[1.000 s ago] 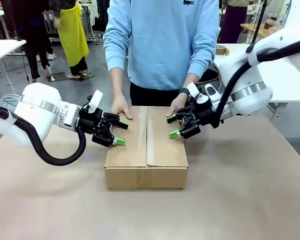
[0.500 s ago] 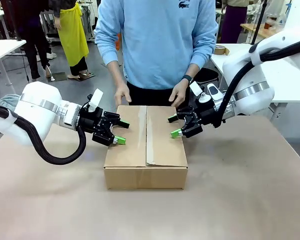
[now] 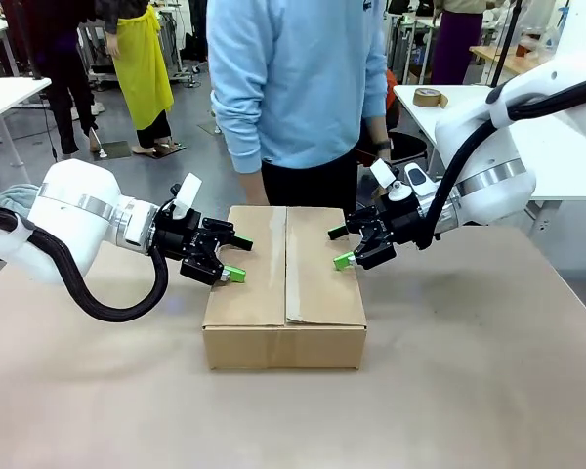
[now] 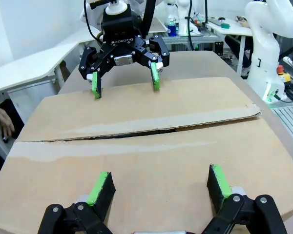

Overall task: Pack the gift set into the box.
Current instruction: Press and hold the closed box until the human finishes sealing it.

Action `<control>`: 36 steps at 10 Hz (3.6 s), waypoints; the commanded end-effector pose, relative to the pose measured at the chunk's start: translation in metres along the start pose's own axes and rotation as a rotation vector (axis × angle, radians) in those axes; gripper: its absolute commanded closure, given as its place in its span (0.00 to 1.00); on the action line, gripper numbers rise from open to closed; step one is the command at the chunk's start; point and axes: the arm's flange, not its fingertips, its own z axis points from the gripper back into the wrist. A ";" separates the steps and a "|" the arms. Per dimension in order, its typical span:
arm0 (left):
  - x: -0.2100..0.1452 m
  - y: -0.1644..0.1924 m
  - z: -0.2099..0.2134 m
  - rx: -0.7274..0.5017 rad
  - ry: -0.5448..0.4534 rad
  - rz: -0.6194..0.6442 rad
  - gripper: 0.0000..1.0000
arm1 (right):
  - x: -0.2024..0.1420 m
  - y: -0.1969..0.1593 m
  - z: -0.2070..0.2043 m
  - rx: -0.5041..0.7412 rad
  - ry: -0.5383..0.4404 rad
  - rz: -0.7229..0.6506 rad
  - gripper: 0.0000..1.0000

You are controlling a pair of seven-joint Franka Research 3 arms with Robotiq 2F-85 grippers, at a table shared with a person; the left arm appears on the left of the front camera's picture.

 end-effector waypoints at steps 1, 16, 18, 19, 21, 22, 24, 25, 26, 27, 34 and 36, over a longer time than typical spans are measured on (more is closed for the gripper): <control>-0.003 -0.002 -0.001 -0.001 0.004 0.005 0.00 | -0.001 0.001 -0.003 -0.011 0.015 0.000 0.00; -0.003 -0.002 -0.001 -0.001 0.004 0.005 0.00 | -0.001 0.001 -0.003 -0.011 0.015 0.000 0.00; -0.003 -0.002 -0.001 -0.001 0.004 0.005 0.00 | -0.001 0.001 -0.003 -0.011 0.015 0.000 0.00; -0.003 -0.002 -0.001 -0.001 0.004 0.005 0.00 | -0.001 0.001 -0.003 -0.011 0.015 0.000 0.00; -0.003 -0.002 -0.001 -0.001 0.004 0.005 0.00 | -0.001 0.001 -0.003 -0.011 0.015 0.000 0.00; -0.003 -0.002 -0.001 -0.001 0.004 0.005 0.00 | -0.001 0.001 -0.003 -0.011 0.015 0.000 0.00; -0.003 -0.002 -0.001 -0.001 0.004 0.005 0.00 | -0.001 0.001 -0.003 -0.011 0.015 0.000 0.00; -0.003 -0.002 -0.001 -0.001 0.004 0.005 0.00 | -0.001 0.001 -0.003 -0.011 0.015 0.000 0.00; -0.003 -0.002 -0.001 -0.001 0.004 0.005 0.00 | -0.001 0.001 -0.003 -0.011 0.015 0.000 0.00; -0.003 -0.002 -0.001 -0.001 0.004 0.005 0.00 | -0.001 0.001 -0.003 -0.011 0.015 0.000 0.00; -0.003 -0.002 -0.001 -0.001 0.004 0.005 0.00 | -0.001 0.001 -0.003 -0.011 0.015 0.000 0.00; -0.003 -0.002 -0.001 -0.001 0.004 0.005 0.00 | -0.001 0.001 -0.003 -0.011 0.015 0.000 0.00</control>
